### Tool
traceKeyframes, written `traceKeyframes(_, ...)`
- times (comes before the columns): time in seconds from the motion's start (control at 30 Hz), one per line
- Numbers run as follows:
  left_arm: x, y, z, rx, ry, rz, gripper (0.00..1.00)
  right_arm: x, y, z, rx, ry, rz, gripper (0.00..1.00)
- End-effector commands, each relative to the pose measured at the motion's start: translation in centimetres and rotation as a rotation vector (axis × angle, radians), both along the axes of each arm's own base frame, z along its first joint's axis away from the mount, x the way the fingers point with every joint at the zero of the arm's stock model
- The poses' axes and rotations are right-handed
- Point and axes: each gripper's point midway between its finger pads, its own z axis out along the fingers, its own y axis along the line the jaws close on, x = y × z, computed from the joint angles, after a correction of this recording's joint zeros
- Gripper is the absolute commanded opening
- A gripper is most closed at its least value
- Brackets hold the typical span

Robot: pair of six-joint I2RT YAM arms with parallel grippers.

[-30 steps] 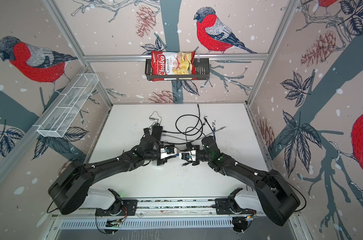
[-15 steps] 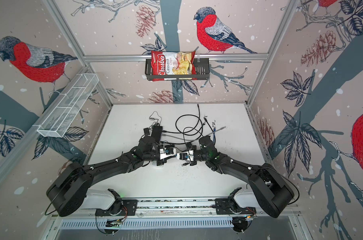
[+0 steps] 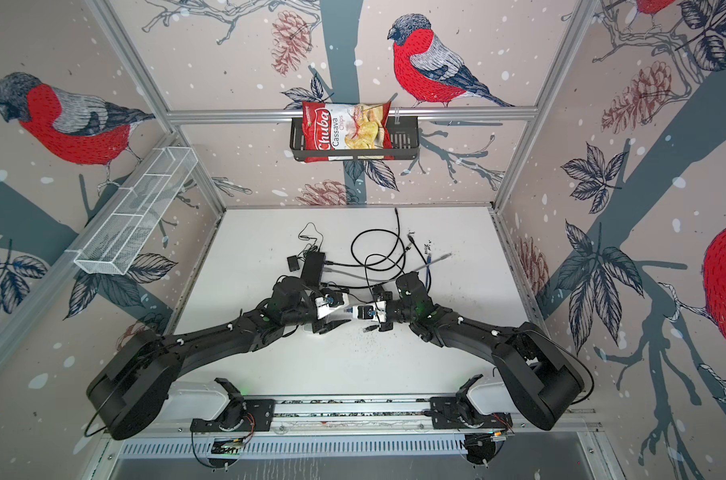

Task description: Insert the plug into the switch port

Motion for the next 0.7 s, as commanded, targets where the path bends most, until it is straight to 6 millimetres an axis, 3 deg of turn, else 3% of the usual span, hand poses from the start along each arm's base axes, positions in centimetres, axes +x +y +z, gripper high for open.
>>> traceKeyframes(0.0,1.5,1.1,0.8,-0.035,0.044,0.154,0.98,0.8,0.0,0.3,0.026,0.0,-0.055,0.0)
traceKeyframes(0.2,2.4,3.3,1.7,-0.101,0.192,0.389,0.98,1.3,0.1,0.3,0.079,0.05,-0.133,0.01)
traceKeyframes(0.37,2.6,6.0,1.2,-0.174,0.272,0.588,0.98,1.5,0.8,0.3,0.15,0.132,-0.201,0.01)
traceKeyframes(0.47,2.9,7.6,1.0,-0.21,0.333,0.72,0.98,1.7,1.3,-0.8,0.135,0.149,-0.24,0.0)
traceKeyframes(0.57,3.1,9.7,-0.6,-0.184,0.399,0.876,0.98,2.1,1.6,-1.9,0.116,0.162,-0.284,0.0)
traceKeyframes(0.67,2.4,10.5,-2.6,-0.119,0.463,0.925,0.98,2.3,1.8,-2.5,0.116,0.168,-0.307,0.0)
